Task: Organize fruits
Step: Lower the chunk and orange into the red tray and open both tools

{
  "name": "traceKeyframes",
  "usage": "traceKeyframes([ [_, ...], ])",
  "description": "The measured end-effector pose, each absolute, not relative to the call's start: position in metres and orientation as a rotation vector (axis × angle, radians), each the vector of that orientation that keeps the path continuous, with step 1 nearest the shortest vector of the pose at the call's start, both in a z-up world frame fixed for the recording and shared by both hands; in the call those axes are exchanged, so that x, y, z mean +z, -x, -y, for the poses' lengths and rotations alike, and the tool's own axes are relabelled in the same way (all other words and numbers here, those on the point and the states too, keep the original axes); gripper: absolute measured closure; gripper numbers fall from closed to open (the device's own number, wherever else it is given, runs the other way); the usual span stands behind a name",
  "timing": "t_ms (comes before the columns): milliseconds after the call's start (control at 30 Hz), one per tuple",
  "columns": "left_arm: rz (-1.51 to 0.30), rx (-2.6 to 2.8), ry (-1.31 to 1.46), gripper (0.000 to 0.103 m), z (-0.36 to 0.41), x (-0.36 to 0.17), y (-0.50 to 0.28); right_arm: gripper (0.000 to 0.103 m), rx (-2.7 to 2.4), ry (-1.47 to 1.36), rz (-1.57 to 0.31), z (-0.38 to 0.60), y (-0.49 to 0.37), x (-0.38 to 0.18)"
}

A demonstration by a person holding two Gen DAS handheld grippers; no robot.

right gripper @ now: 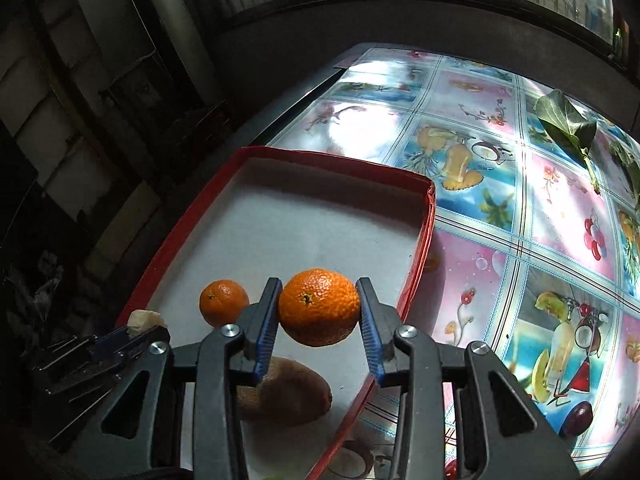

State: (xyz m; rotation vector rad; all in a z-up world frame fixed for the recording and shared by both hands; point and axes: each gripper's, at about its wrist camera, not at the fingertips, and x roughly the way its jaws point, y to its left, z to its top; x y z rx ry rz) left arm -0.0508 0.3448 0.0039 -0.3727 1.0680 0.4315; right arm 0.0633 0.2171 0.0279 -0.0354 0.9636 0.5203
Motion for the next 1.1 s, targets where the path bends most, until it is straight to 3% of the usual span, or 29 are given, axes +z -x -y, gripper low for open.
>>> traceKeyframes([
  [267,-1.075,0.448,0.353,0.078,-0.343,-0.001,0.053,0.063,0.498,0.081,-1.014,-0.225,-0.072,0.003],
  [333,-1.073,0.447,0.355,0.071,-0.343,-0.001,0.053,0.063,0.492,0.093,-1.006,-0.226,-0.073,0.003],
  [433,-1.056,0.452,0.352,0.062,-0.341,0.005,0.055,0.054,0.496,0.086,-1.010,-0.226,-0.075,0.005],
  [567,-1.026,0.452,0.361,0.061,-0.336,0.017,0.062,0.049,0.501,0.061,-0.983,-0.220,-0.069,0.018],
  [667,-1.005,0.447,0.371,0.053,-0.329,0.025,0.070,0.048,0.507,0.025,-0.947,-0.209,-0.057,0.035],
  [767,-0.985,0.429,0.375,0.052,-0.319,0.033,0.077,0.045,0.500,-0.021,-0.918,-0.189,-0.042,0.046],
  [1100,-0.944,0.324,0.366,0.044,-0.271,0.057,0.094,0.045,0.430,-0.155,-0.881,-0.110,0.007,0.054],
])
